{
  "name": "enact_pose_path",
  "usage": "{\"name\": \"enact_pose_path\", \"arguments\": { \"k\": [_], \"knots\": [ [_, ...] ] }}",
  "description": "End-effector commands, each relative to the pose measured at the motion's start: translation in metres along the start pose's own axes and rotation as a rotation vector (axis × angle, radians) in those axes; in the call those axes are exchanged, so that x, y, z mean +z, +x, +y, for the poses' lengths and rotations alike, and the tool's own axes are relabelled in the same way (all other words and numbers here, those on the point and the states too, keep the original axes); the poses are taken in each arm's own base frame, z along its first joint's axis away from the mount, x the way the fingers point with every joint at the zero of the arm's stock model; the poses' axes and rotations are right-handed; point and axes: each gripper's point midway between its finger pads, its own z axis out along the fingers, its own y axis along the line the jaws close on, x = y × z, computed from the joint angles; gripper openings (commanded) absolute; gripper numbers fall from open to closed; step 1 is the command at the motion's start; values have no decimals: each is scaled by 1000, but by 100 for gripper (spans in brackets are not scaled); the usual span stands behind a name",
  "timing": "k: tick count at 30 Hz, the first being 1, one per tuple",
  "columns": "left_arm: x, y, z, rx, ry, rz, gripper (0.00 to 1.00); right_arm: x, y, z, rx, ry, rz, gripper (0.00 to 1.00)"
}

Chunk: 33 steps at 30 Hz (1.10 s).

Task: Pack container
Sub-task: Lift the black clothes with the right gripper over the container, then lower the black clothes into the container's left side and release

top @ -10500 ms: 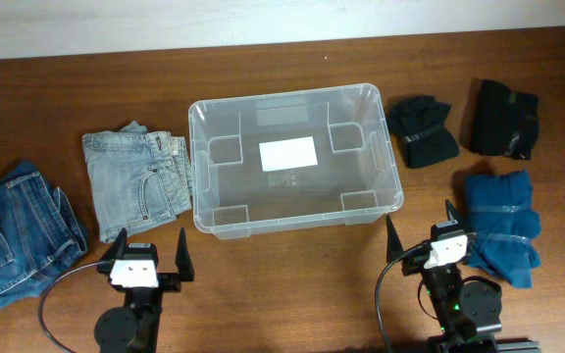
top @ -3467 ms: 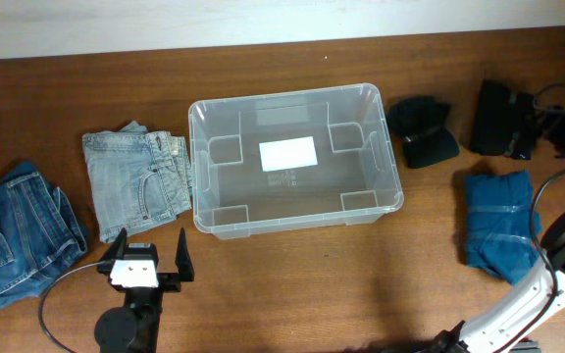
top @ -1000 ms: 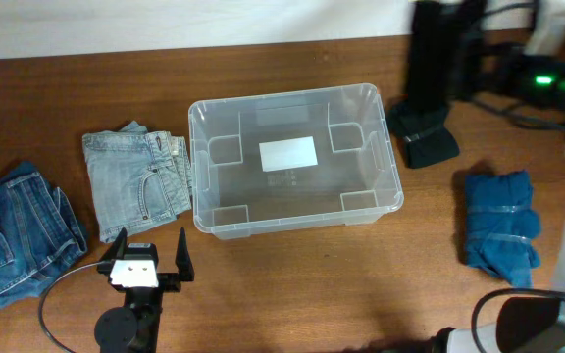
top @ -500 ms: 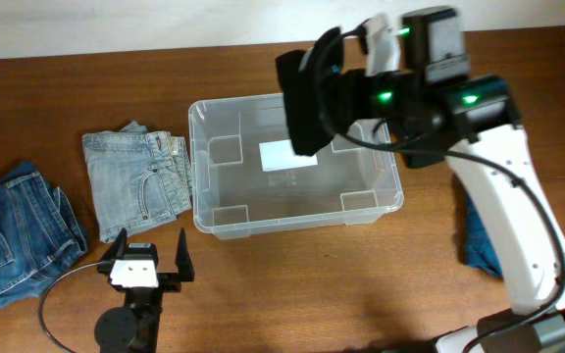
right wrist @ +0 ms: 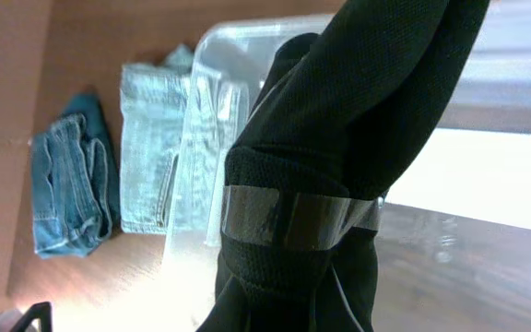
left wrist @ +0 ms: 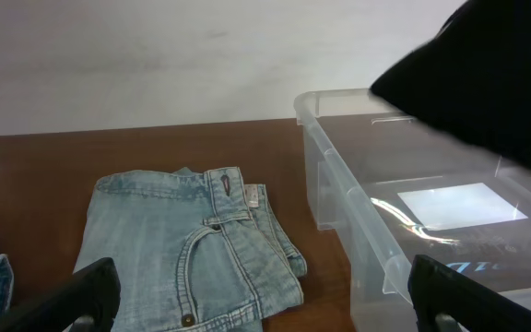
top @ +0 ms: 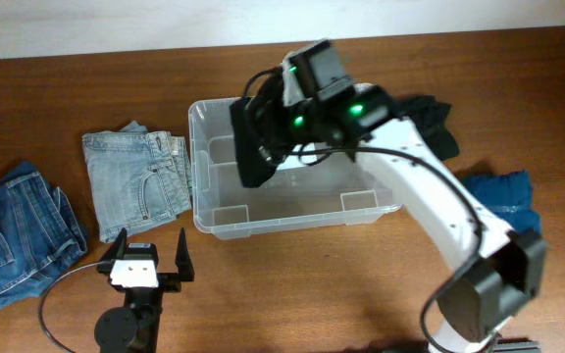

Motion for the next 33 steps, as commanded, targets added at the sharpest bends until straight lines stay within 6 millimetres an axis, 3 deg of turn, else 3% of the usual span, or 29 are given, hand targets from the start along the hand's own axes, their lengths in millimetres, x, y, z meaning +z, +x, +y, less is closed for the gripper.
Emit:
{"name": "enact_pose_path", "arguments": {
  "k": [1, 7, 12, 24, 33],
  "knots": [
    [0, 1, 0, 15, 4, -5, 99, 19, 10, 10, 5, -2, 28, 4],
    [0, 1, 0, 15, 4, -5, 100, 52, 30, 9, 47, 36, 88, 4],
    [0, 1, 0, 15, 4, -4, 99, 69, 37, 1, 91, 90, 95, 4],
    [0, 1, 0, 15, 4, -4, 99, 85, 45, 3, 117, 89, 106, 4],
    [0, 1, 0, 15, 4, -4, 100, 95, 57, -8, 131, 102, 122, 4]
  ]
}}
